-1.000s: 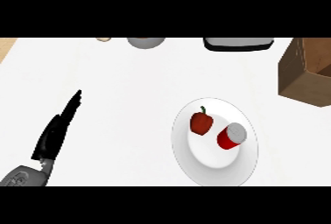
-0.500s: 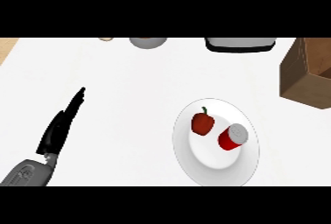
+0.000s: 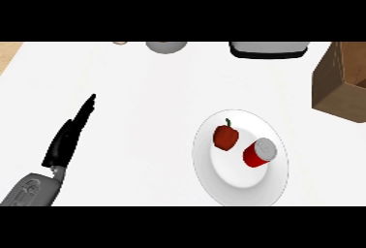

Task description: Pick the can from the plate and place it in the cardboard box

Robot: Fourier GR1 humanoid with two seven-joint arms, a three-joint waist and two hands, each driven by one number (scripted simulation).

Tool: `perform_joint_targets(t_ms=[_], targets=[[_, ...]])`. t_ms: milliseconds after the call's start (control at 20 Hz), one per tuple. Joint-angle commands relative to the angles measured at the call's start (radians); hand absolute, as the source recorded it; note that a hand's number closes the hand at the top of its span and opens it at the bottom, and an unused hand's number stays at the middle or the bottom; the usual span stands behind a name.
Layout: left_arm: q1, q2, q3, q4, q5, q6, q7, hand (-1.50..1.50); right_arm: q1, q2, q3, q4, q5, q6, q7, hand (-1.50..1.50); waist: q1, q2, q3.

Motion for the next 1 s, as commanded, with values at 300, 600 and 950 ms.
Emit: perform_joint_targets(t_ms=[300, 600, 950], targets=[[-0.003, -0.051, 0.069, 0.061, -0.069, -0.047, -0.038, 0.0, -0.081, 0.084, 0.11, -0.042, 0.188, 0.094, 0.217, -1.5, 0.001, 0.0, 0.001], [0.012, -0.098, 0.086, 0.057, -0.103, -0.069, -0.042, 0.0, -0.233, 0.118, 0.144, 0.057, 0.288, 0.08, 0.259, -1.5, 0.004, 0.0, 0.001], [0.107, -0.066, 0.138, -0.08, -0.118, -0.114, -0.028, 0.0, -0.249, 0.216, 0.206, 0.099, 0.389, -0.049, 0.209, -1.5, 0.006, -0.001, 0.001]])
